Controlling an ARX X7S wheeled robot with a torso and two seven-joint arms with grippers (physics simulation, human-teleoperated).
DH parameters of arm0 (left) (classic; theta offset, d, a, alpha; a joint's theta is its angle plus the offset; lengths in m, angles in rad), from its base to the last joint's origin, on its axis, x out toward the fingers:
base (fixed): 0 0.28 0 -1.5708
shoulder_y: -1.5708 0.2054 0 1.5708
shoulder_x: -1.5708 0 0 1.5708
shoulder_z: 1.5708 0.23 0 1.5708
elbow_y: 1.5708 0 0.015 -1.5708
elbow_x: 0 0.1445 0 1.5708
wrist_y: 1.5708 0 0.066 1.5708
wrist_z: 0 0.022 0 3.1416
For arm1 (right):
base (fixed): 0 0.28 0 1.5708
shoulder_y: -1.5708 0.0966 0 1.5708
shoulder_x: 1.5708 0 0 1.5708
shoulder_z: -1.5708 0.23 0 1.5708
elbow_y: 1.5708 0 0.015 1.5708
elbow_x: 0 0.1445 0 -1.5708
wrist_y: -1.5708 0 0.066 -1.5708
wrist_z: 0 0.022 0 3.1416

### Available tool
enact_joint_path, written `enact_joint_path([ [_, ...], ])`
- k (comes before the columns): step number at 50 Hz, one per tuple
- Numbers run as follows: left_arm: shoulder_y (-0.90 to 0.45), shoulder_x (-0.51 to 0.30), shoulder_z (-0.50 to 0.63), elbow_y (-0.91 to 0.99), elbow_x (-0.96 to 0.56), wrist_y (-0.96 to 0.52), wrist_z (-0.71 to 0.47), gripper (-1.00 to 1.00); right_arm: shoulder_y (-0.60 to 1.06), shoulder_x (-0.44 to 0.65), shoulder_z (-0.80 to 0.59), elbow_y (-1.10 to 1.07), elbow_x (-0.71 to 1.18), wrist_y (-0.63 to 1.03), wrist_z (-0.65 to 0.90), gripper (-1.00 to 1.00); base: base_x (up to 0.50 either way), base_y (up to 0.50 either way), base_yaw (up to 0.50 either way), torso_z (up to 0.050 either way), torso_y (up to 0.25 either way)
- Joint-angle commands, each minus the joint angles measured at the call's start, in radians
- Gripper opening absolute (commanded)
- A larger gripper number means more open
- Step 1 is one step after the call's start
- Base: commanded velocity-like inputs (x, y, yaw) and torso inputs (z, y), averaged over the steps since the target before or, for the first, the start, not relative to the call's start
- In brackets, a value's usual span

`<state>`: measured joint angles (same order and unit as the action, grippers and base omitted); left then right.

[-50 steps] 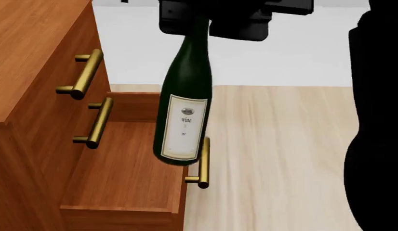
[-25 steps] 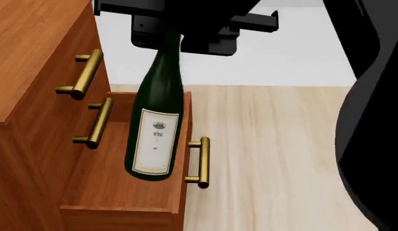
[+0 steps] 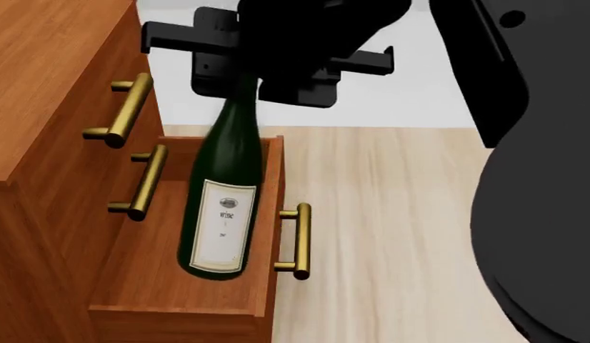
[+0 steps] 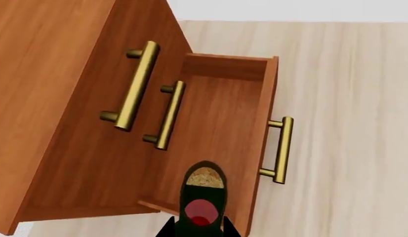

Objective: Put the wine bottle in the bottom drawer of the cabinet.

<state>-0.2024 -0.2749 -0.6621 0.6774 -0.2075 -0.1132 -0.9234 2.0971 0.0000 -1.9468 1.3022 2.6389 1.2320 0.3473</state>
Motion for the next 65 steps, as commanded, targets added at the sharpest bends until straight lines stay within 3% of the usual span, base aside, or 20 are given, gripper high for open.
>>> enact_joint_path([
  [1, 0.012, 0.008, 0.009, -0.013, 0.022, 0.026, -0.001, 1.0, -0.03, 0.0, 0.079, 0.005, -0.073, -0.016, -0.031, -1.0, 0.0, 0.0, 0.0, 0.0, 0.0],
  [32, 0.02, -0.015, 0.035, -0.007, 0.019, 0.02, 0.018, 1.0, -0.057, 0.0, 0.184, -0.045, -0.233, -0.048, -0.079, -1.0, 0.0, 0.0, 0.0, 0.0, 0.0],
  [62, 0.005, -0.039, 0.045, 0.014, 0.025, -0.033, -0.002, 1.0, -0.005, 0.0, 0.236, -0.108, -0.319, -0.052, -0.132, -1.0, 0.0, 0.0, 0.0, 0.0, -0.15],
  [65, 0.024, -0.022, 0.045, -0.006, 0.033, 0.012, 0.004, 1.0, 0.006, 0.0, 0.245, -0.124, -0.328, -0.056, -0.133, -1.0, 0.0, 0.0, 0.0, 0.0, -0.15],
])
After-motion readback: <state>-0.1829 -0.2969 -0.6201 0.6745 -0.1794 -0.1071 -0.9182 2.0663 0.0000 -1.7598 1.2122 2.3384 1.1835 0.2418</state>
